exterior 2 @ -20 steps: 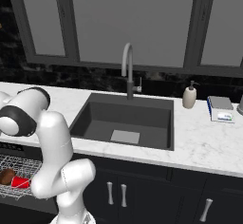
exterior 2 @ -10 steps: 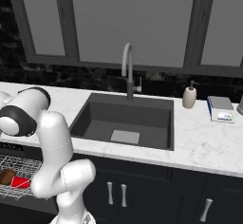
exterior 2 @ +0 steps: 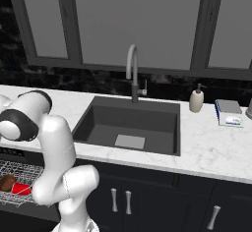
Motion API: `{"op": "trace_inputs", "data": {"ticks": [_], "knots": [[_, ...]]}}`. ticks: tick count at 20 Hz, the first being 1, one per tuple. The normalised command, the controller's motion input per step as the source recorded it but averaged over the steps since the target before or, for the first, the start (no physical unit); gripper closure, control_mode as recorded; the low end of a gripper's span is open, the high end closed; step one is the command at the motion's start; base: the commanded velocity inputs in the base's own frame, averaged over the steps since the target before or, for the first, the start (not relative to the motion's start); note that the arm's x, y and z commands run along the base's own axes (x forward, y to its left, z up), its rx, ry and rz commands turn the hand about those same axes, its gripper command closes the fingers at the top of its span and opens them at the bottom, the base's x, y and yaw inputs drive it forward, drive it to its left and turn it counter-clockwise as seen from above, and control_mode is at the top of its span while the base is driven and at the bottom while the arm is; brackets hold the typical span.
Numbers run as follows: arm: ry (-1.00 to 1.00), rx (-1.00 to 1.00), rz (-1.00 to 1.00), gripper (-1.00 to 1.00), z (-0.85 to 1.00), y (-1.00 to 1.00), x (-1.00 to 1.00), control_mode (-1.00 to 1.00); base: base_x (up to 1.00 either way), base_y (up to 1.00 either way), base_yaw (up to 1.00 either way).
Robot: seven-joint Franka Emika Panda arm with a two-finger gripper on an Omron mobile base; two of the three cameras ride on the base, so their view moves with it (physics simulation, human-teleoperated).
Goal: Pick up the cup and bowl from the counter, place them in the dishwasher, and close the dishwasher door.
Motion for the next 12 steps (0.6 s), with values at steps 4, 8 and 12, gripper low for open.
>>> {"op": "trace_inputs", "data": {"ticks": [4, 8, 12], "knots": [[0.0, 0.01, 0.16, -1.0, 0.0, -0.18, -0.42, -1.0, 0.0, 0.0, 0.0], [0.0, -0.07, 0.2, -1.0, -0.16, 0.09, -0.53, -1.0, 0.0, 0.0, 0.0], [0.01, -0.42, 0.14, -1.0, 0.09, 0.48, -0.53, -1.0, 0.0, 0.0, 0.0]]}}
